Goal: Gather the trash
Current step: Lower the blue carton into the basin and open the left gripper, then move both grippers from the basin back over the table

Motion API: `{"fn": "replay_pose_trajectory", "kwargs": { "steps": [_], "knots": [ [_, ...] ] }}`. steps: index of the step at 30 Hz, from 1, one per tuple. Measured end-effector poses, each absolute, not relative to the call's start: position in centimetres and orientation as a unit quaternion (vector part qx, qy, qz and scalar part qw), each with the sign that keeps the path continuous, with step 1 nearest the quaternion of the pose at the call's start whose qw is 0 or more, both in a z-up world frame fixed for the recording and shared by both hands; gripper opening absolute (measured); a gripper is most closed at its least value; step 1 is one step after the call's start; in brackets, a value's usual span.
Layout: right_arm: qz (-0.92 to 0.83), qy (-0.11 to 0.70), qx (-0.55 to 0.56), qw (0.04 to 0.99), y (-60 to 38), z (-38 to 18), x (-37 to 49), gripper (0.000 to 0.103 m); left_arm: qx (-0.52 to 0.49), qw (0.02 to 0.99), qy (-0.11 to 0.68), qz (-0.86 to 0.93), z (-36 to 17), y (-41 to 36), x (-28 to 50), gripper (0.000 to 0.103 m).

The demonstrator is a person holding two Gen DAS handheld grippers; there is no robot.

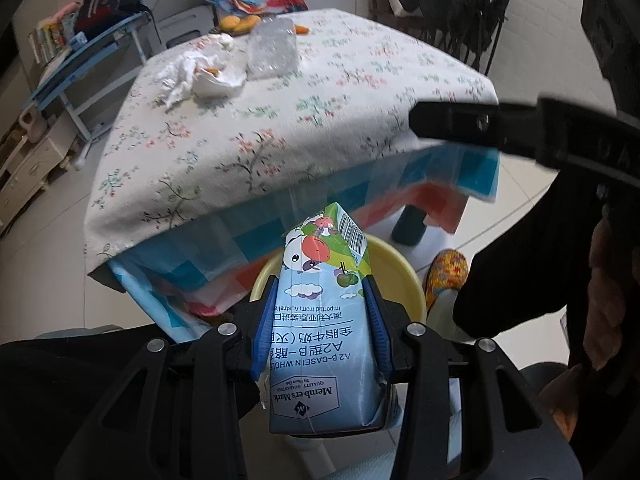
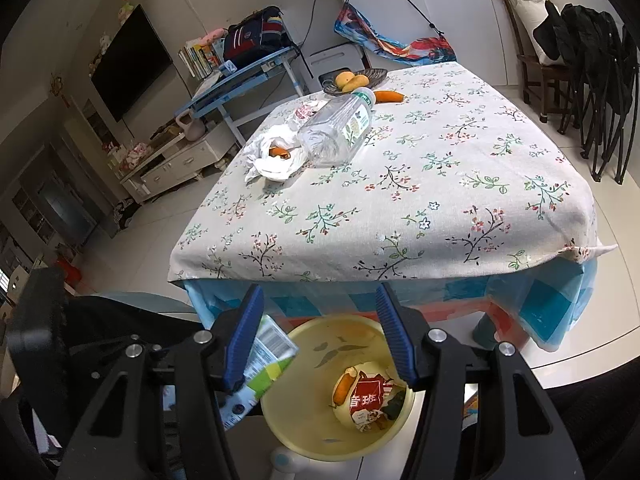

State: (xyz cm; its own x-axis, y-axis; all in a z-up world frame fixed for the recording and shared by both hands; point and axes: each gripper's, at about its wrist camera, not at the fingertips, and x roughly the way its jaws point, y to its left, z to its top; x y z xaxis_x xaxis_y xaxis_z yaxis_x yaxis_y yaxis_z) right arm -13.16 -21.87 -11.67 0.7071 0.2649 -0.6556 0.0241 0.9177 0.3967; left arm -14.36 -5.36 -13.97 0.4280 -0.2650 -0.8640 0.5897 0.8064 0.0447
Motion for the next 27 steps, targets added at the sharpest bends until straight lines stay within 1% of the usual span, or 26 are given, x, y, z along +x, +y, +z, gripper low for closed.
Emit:
{"fn": "replay_pose_trajectory", "kwargs": {
  "steps": [2,3,5,27],
  "knots": [
    [0.067,0.377,0.192,0.904,-21.91,-11.65,-13.19,0.057,0.185,0.823,0.471,-0.258,-14.27,-5.74,-14.51,0.040],
    [0.066,0.376,0.192,0.904,-21.92,-11.65,-13.18,0.057,0.189,0.822,0.471,-0.259,-14.32,-5.85,-14.55,0.043],
    [0.066,0.376,0.193,0.904,-21.94,-11.63,-13.23,0.057,0.195,0.822,0.468,-0.258,-14.31,-6.04,-14.71,0.051],
    [0.067,0.376,0.193,0.904,-21.92,-11.64,-13.23,0.061,0.188,0.840,0.452,-0.236,-13.52,-5.51,-14.40,0.071]
  ]
}}
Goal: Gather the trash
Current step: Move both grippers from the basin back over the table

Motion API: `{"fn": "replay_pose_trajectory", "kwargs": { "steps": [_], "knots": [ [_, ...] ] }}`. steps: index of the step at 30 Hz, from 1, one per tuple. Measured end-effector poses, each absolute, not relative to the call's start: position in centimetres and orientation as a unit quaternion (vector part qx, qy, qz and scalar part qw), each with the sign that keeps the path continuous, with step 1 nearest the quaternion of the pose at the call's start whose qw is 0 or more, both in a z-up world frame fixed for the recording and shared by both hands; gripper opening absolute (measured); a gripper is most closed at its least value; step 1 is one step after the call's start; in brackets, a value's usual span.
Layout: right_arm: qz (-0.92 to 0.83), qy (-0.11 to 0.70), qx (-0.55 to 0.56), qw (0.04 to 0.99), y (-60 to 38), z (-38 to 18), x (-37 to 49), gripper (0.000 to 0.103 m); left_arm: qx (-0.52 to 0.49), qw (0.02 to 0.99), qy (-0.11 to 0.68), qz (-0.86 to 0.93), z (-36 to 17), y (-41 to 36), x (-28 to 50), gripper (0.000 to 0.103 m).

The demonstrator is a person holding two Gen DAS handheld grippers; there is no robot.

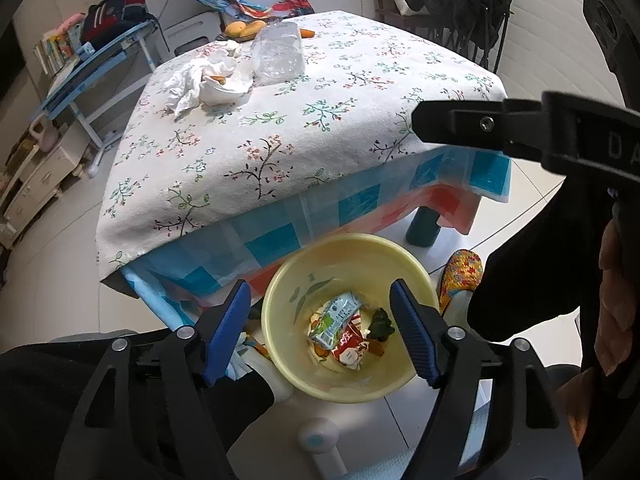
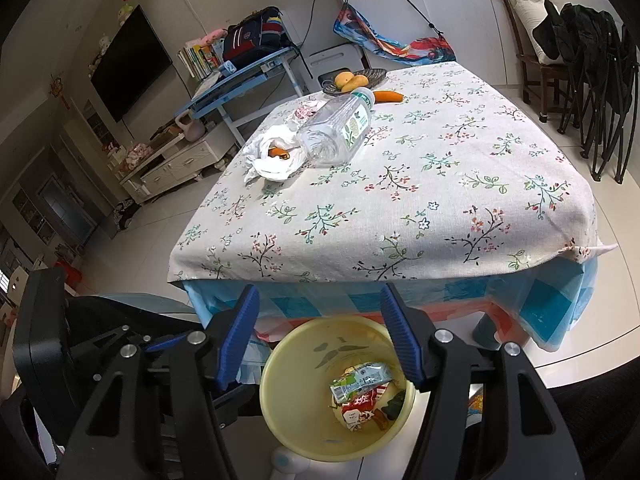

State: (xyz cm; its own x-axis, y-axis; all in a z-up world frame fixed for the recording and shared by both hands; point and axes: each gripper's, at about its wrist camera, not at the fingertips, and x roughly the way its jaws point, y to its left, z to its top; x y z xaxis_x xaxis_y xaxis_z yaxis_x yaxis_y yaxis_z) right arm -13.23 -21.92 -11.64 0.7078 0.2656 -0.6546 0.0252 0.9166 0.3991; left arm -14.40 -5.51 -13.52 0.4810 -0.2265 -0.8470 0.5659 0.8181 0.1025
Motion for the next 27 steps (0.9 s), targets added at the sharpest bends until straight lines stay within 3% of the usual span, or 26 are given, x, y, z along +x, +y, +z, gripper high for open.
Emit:
{"fn": "replay_pose_trajectory", "kwargs": {
  "steps": [11,27],
  "knots": [
    [0.064,0.374,0.192,0.905,-21.9,-11.6,-13.3,0.065,0.172,0.860,0.431,-0.214,-12.7,-5.0,-13.9,0.083],
    [0.040,0.354,0.193,0.914,-22.5,-11.1,-13.3,0.075,0.155,0.886,0.389,-0.200,-11.5,-4.5,-13.6,0.084]
  ]
}}
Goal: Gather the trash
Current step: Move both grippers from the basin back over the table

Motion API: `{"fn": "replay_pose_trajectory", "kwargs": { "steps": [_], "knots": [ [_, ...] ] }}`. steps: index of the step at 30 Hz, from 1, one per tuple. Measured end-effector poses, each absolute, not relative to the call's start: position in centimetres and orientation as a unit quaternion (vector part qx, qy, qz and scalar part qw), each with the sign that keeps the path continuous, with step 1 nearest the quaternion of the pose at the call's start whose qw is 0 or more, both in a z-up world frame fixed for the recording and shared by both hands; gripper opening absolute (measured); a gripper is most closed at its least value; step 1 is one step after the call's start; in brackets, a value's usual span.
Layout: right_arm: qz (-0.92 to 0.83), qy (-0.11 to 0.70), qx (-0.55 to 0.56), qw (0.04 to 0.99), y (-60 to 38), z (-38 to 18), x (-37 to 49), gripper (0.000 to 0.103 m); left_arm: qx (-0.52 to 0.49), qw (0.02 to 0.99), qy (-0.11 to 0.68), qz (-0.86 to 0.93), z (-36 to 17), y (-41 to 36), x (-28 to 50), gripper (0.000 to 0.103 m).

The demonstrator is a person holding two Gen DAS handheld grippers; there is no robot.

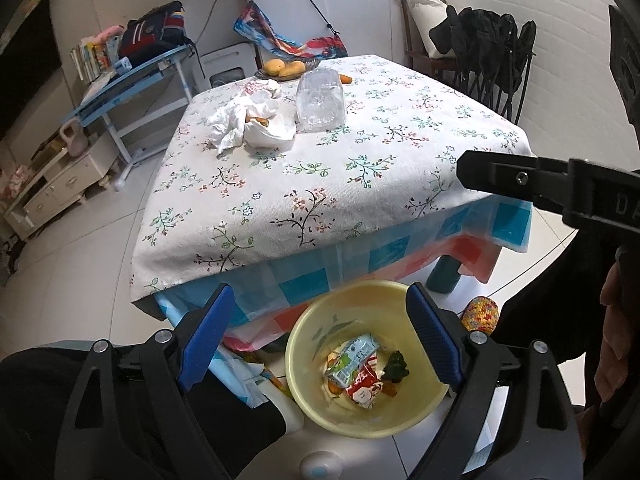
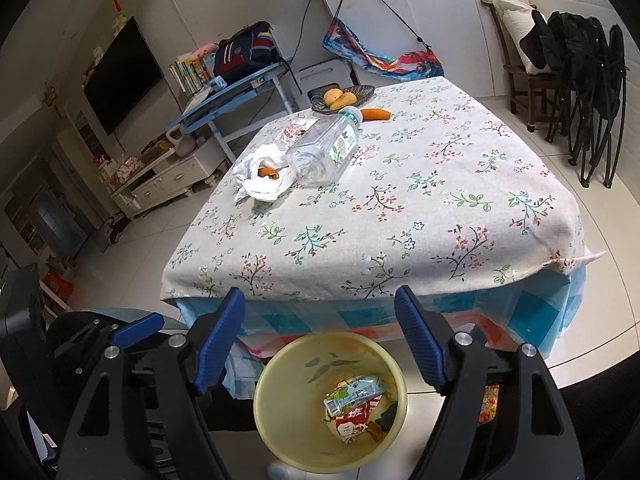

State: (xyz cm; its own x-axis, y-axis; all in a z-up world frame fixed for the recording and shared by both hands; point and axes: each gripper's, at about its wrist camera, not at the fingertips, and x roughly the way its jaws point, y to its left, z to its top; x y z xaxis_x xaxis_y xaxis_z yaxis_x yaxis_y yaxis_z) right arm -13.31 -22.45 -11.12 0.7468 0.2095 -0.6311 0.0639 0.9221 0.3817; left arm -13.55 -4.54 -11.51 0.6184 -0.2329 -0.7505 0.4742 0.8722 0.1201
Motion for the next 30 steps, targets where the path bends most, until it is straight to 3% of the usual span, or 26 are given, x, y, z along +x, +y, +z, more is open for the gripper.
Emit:
{"fn": "replay_pose_trajectory", "kwargs": {
  "steps": [30],
  "knots": [
    [0.037,0.347,0.183,0.919,-21.4,-10.6,-11.9,0.085,0.098,0.902,0.390,-0.156,-10.4,-2.5,-10.0,0.087]
  ]
}}
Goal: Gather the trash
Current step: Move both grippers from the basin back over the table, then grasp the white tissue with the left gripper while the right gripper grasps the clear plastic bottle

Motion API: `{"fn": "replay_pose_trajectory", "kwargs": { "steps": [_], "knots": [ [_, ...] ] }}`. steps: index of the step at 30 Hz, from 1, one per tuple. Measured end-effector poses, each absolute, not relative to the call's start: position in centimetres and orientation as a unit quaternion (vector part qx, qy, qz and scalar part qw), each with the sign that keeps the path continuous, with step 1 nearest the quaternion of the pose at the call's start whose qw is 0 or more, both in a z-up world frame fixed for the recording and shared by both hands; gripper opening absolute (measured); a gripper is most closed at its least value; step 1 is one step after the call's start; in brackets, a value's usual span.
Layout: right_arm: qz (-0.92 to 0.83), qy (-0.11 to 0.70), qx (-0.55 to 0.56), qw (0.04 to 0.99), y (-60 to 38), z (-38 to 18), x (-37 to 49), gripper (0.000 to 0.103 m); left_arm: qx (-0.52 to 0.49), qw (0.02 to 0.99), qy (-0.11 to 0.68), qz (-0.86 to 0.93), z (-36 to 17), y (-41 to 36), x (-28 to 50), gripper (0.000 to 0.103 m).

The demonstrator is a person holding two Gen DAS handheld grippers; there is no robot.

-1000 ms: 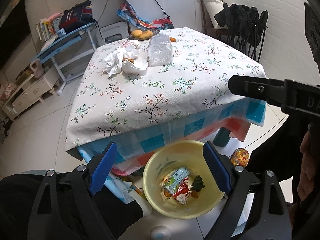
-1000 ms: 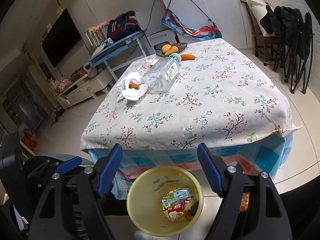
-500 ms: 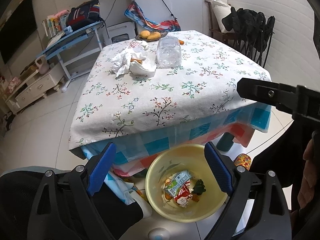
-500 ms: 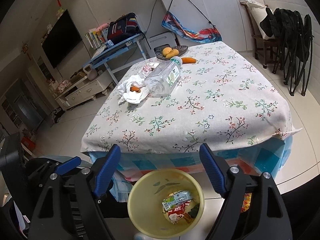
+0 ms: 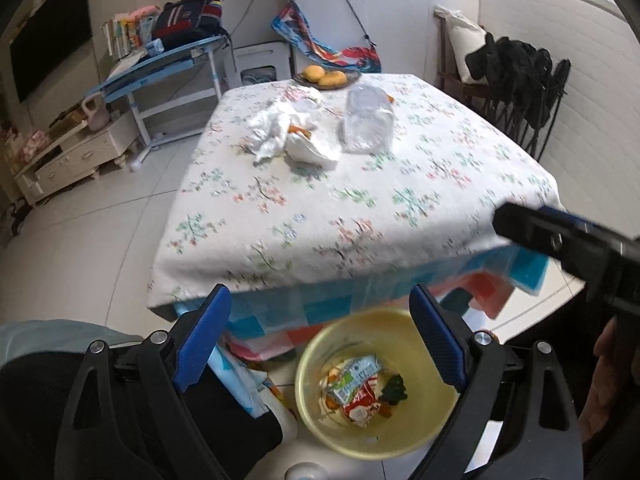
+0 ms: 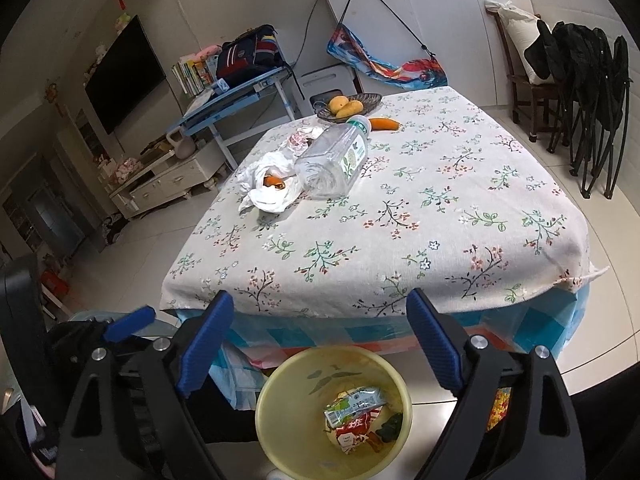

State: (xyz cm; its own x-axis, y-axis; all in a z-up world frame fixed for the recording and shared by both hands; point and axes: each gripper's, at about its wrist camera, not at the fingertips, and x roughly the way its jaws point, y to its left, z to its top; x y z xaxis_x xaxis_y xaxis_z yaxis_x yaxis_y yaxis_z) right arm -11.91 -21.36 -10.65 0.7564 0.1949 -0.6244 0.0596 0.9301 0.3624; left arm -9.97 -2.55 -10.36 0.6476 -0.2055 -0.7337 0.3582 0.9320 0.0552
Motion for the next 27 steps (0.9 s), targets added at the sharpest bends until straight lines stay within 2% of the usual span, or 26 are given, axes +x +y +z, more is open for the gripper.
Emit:
{"fn": "replay_pose_trajectory", "kwargs": {
  "steps": [17,27],
  "knots": [
    [0.040,0.360,0.178,0.915,-21.0,-11.0,-7.3,0.085,0.026,0.907,0.405,-0.114,-8.7,-0.3,-1.7,0.089],
    [0.037,0.368,0.191,0.909,-21.2,-11.3,-2.5,0.085,0.037,0.908,0.405,-0.104,-7.9,-1.1,6.0,0.089]
  ]
}}
